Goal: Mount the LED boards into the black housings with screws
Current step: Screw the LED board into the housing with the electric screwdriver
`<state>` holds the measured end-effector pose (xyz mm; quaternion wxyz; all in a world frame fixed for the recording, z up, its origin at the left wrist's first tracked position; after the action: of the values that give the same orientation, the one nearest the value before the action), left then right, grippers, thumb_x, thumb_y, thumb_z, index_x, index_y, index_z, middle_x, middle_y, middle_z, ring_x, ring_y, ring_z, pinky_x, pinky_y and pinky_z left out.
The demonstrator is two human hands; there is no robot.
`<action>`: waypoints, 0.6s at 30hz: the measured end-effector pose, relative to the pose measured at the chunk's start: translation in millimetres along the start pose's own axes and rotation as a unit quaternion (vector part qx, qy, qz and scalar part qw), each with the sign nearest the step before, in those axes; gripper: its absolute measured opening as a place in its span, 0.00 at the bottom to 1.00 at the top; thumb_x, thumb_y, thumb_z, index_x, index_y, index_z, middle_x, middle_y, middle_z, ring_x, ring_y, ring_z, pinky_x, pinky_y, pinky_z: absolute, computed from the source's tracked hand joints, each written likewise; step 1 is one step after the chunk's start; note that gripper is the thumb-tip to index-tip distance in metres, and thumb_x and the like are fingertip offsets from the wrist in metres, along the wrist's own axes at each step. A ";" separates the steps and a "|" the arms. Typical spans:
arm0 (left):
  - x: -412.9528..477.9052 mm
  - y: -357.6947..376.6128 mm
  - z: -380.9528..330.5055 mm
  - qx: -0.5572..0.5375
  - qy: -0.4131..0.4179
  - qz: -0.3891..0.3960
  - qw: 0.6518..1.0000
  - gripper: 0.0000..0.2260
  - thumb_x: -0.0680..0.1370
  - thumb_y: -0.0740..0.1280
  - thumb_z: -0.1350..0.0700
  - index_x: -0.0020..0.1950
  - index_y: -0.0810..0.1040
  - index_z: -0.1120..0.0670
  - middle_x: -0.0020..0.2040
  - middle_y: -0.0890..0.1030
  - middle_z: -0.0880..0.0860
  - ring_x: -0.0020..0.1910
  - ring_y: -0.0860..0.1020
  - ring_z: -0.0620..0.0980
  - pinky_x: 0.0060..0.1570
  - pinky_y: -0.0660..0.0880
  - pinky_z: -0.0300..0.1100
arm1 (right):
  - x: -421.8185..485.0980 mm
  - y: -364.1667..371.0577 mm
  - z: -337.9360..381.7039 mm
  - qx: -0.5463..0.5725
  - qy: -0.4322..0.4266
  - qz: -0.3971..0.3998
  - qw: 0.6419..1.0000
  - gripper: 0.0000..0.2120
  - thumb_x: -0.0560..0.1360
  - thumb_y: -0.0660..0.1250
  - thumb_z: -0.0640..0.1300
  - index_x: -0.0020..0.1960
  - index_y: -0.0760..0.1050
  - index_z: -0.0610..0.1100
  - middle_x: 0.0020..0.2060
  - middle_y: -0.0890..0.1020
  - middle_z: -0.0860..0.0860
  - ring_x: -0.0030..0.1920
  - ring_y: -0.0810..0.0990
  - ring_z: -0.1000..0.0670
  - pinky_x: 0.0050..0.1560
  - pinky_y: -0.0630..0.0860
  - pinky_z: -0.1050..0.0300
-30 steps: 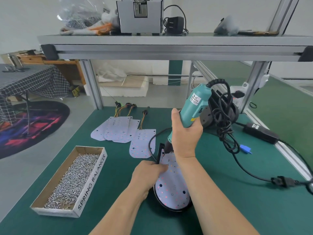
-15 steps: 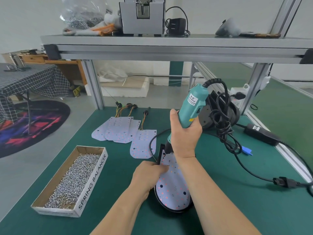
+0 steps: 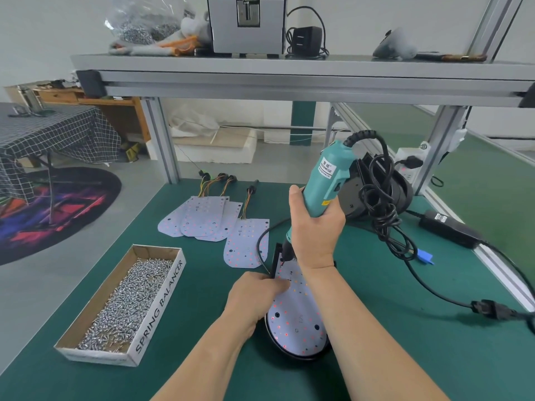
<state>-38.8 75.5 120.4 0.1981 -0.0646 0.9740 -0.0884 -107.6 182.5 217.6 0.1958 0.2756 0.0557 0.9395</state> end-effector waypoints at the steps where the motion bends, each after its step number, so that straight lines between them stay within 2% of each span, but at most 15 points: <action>1: -0.1 0.0 -0.2 0.000 0.001 -0.001 1.000 0.16 0.58 0.69 0.46 0.42 0.77 0.50 0.40 0.77 0.52 0.40 0.74 0.49 0.46 0.69 0.46 | 0.0 0.1 0.1 -0.002 -0.001 0.000 1.000 0.14 0.70 0.72 0.54 0.35 0.68 0.52 0.26 0.73 0.58 0.28 0.71 0.53 0.33 0.72 0.57; 6: 0.6 -0.1 1.9 -0.001 0.001 -0.006 1.000 0.16 0.58 0.69 0.46 0.42 0.78 0.52 0.40 0.78 0.53 0.40 0.74 0.49 0.46 0.69 0.46 | 0.1 1.1 -1.6 0.002 0.012 -0.013 1.000 0.15 0.69 0.72 0.54 0.35 0.68 0.50 0.25 0.72 0.59 0.28 0.69 0.53 0.32 0.71 0.54; 9: 1.9 -1.1 4.2 0.000 -0.003 -0.015 1.000 0.22 0.59 0.70 0.47 0.44 0.80 0.62 0.41 0.81 0.56 0.40 0.75 0.50 0.48 0.73 0.48 | -0.9 1.3 -5.1 0.009 0.034 -0.004 0.999 0.16 0.69 0.72 0.53 0.34 0.66 0.49 0.25 0.70 0.59 0.28 0.68 0.52 0.32 0.69 0.54; 11: 3.2 -1.5 6.4 0.000 -0.009 -0.018 1.000 0.25 0.59 0.70 0.47 0.47 0.79 0.65 0.41 0.82 0.56 0.40 0.76 0.50 0.48 0.74 0.48 | -1.9 0.8 -8.7 0.012 0.049 0.003 0.999 0.17 0.69 0.72 0.53 0.33 0.65 0.50 0.24 0.69 0.59 0.27 0.67 0.53 0.31 0.68 0.55; 13: 2.3 -1.4 6.9 0.002 -0.012 -0.016 1.000 0.24 0.59 0.70 0.47 0.45 0.79 0.65 0.41 0.82 0.56 0.39 0.76 0.50 0.47 0.75 0.48 | -4.0 0.9 -10.1 0.015 0.052 0.007 0.999 0.17 0.69 0.72 0.53 0.33 0.65 0.50 0.24 0.69 0.59 0.27 0.67 0.52 0.31 0.69 0.55; 16: 1.3 -0.9 5.6 0.009 -0.006 -0.012 1.000 0.17 0.59 0.70 0.46 0.42 0.79 0.56 0.40 0.80 0.54 0.39 0.75 0.49 0.45 0.71 0.46 | -9.5 2.8 -7.9 0.002 0.043 0.010 0.999 0.16 0.70 0.72 0.53 0.34 0.65 0.50 0.25 0.70 0.58 0.27 0.68 0.50 0.30 0.71 0.52; 18: 0.9 -1.6 4.0 0.011 -0.003 -0.012 1.000 0.18 0.60 0.70 0.46 0.42 0.80 0.57 0.40 0.80 0.53 0.39 0.75 0.50 0.44 0.70 0.45 | -10.7 1.5 -5.4 0.003 0.054 -0.001 0.999 0.16 0.69 0.72 0.54 0.34 0.67 0.51 0.25 0.71 0.59 0.27 0.70 0.51 0.32 0.73 0.51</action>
<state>-38.0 73.2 116.7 0.2009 -0.0748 0.9715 -0.1008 -102.7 176.9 208.2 0.1924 0.2253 0.0690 0.9526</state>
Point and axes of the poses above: each hand's wrist, its own x-axis towards the middle knuckle, its own y-axis out of the palm, z = x × y, the point moved 3 cm from there along x, towards the middle knuckle
